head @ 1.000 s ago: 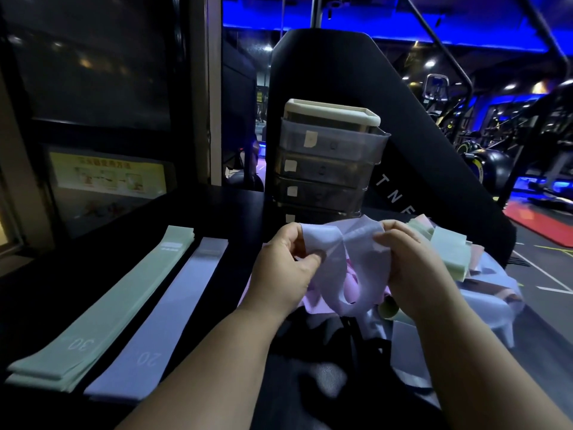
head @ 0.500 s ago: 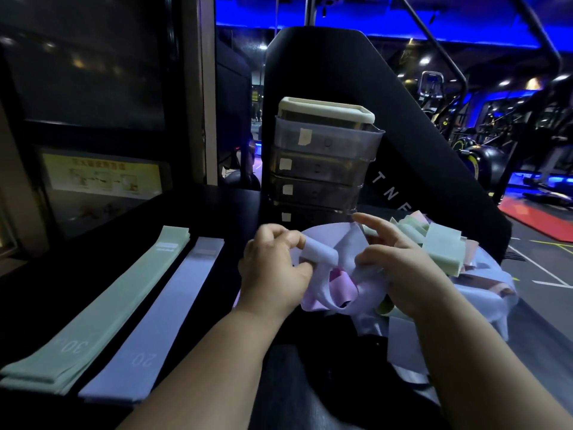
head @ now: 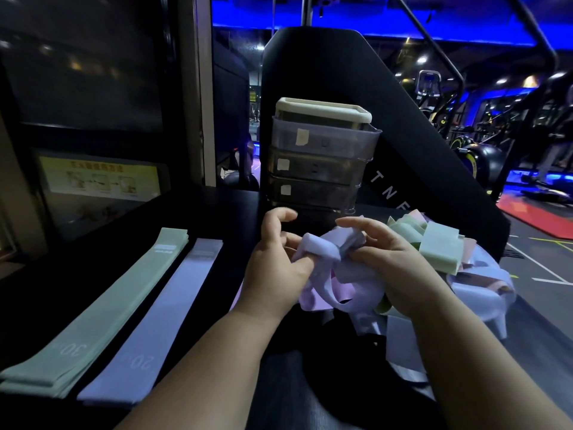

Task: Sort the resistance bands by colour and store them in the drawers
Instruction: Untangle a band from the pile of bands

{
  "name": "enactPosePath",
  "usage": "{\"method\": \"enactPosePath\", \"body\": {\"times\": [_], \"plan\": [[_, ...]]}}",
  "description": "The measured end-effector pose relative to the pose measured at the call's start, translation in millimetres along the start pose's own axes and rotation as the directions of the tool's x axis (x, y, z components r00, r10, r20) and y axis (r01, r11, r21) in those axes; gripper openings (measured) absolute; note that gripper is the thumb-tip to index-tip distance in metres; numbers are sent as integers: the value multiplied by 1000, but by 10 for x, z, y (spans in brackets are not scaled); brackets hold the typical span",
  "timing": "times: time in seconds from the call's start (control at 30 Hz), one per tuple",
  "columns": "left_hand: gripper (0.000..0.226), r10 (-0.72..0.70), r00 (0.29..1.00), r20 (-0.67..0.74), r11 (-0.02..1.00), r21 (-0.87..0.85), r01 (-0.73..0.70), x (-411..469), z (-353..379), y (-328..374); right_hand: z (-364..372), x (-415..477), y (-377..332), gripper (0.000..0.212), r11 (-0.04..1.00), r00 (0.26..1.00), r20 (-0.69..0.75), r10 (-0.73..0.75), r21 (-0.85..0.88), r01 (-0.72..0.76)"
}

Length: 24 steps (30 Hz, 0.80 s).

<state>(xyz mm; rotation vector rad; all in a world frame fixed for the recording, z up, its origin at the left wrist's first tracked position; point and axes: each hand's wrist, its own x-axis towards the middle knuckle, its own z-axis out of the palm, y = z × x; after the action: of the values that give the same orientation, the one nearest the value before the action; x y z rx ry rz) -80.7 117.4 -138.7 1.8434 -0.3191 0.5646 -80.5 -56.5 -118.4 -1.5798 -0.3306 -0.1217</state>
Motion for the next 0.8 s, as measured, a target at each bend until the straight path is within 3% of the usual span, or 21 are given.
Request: {"method": "enactPosePath", "body": {"times": [0.07, 0.2, 0.33, 0.57, 0.7, 0.8], "plan": [[58, 52, 998, 37, 998, 24, -53, 0, 2, -15, -5, 6, 13, 37, 997, 999, -19, -42, -69, 41], [31, 103, 994, 27, 993, 57, -104, 22, 41, -27, -25, 54, 83, 50, 925, 984, -109, -143, -368, 94], [24, 109, 994, 13, 989, 97, -109, 18, 30, -21, -3, 57, 75, 41, 832, 950, -174, -259, -540, 128], [11, 43, 998, -46, 995, 87, -39, 20, 13, -29, -119, 92, 58, 26, 805, 903, -259, -343, -577, 140], [17, -72, 992, -104, 997, -16, 71, 71, -21, -38, -225, 99, 8, 19, 865, 856, -356, -374, -467, 184], [16, -138, 981, -133, 985, -123, 122, 91, -42, -37, -316, 82, -23, 18, 909, 860, -371, -349, -357, 215]]}}
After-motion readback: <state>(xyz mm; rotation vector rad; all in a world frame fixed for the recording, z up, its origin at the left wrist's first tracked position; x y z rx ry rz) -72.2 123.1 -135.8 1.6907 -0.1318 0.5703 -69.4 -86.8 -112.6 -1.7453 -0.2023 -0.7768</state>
